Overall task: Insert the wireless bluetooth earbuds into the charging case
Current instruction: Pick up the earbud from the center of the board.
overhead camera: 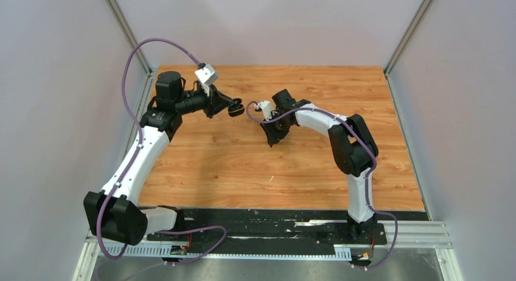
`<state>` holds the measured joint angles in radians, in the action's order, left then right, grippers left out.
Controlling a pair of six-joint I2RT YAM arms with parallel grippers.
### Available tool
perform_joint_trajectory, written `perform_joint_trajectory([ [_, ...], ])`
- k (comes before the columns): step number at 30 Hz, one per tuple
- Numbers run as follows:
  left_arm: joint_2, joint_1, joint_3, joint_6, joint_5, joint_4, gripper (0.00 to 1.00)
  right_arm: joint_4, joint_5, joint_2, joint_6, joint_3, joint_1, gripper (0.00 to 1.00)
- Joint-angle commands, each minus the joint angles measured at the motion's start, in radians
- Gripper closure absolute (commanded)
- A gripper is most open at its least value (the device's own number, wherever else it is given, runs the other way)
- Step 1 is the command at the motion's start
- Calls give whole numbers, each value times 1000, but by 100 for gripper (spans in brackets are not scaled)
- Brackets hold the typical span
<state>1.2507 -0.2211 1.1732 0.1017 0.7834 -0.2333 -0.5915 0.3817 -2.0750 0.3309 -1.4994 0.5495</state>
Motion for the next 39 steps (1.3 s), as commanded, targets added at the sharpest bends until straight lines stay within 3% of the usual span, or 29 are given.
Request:
perform_joint_trajectory([
  [1, -16, 6, -3, -15, 8, 60, 100, 31, -14, -11, 10, -4, 13, 67],
  [10, -22, 7, -11, -10, 8, 55, 100, 32, -12, -19, 17, -5, 33, 73],
  [16, -22, 8, -18, -10, 6, 58, 100, 41, -34, -14, 27, 5, 34, 82],
  [19, -21, 8, -25, -10, 5, 61, 100, 48, -41, -4, 39, 10, 36, 92],
  [23, -13, 8, -27, -13, 1, 71, 100, 51, -51, 29, 66, 1, 35, 96],
  [29, 21, 8, -1, -19, -9, 83, 100, 49, -53, 221, 138, 5, 21, 100],
  [33, 71, 7, 33, -31, 8, 83, 100, 69, 34, 376, 185, 4, -26, 100],
  [39, 119, -28, 93, -16, 32, 75, 100, 258, 168, 603, 308, 44, -46, 100],
])
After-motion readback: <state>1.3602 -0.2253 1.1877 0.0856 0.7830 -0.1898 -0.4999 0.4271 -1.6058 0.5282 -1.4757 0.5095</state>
